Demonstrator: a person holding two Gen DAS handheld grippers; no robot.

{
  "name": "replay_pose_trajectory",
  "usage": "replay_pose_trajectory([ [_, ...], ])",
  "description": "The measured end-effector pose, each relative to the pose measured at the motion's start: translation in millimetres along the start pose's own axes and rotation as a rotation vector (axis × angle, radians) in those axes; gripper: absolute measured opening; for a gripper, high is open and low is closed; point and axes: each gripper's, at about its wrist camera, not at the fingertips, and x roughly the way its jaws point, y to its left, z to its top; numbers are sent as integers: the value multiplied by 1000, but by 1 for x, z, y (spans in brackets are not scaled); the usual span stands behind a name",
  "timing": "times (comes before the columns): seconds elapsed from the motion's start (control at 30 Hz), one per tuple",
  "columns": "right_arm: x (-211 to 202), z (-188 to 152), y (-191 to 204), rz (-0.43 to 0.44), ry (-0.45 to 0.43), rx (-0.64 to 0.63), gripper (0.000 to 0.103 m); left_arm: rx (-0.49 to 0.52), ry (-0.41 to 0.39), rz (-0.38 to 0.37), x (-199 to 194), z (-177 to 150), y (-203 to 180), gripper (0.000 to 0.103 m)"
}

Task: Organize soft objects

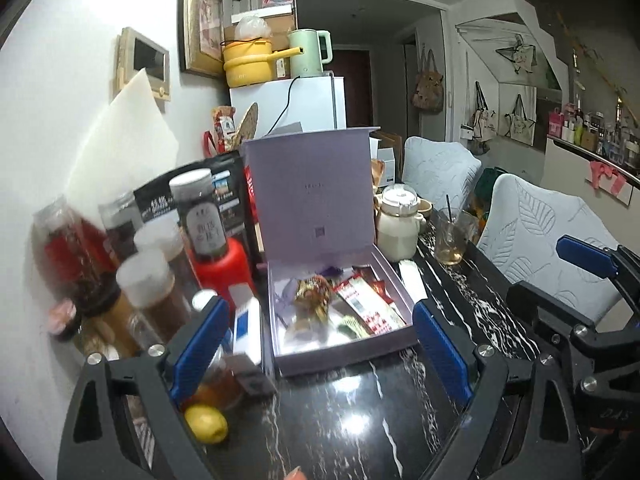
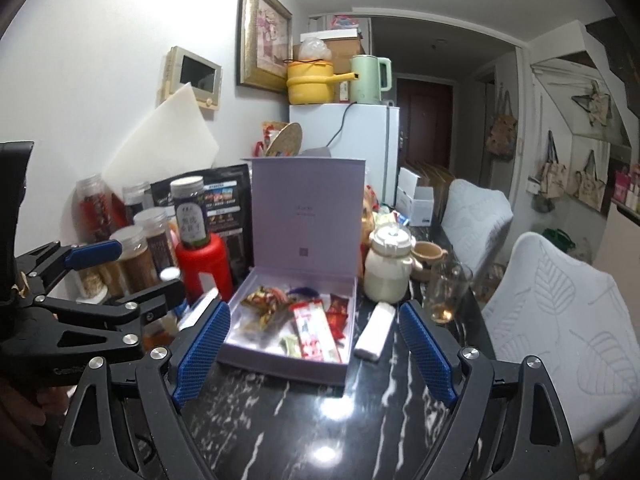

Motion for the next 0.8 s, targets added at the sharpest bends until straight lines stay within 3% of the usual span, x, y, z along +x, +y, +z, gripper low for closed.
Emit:
replay_pose_trajectory([
  [0.23, -14, -25, 2, -28, 28, 46, 87, -23, -8, 20, -12, -21, -1, 94],
  [0.53, -17, -54, 4, -31, 92, 73, 87, -26, 50, 2, -12, -44, -1, 94],
  [0.8, -19, -61, 9, -22, 109, 63, 87, -40, 83, -2, -14, -55, 0, 94],
])
